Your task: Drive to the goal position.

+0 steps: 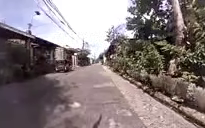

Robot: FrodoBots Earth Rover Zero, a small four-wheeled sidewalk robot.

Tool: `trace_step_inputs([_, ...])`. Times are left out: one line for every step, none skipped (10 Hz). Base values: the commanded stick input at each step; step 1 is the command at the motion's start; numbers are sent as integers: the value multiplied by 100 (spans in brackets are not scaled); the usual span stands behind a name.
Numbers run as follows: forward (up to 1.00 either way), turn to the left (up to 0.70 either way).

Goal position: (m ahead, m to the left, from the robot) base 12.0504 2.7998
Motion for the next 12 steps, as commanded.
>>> trace_step_inputs([70, 0])
trace_step_inputs([70, 0])
trace_step_inputs([70, 0])
trace_step_inputs([70, 0])
trace_step_inputs([70, 0])
trace_step_inputs([70, 0])
trace_step_inputs([70, 0])
trace_step_inputs([70, 0])
trace_step_inputs([70, 0])
trace_step_inputs([70, 0])
trace_step_inputs([70, 0])
trace_step_inputs([70, 0])
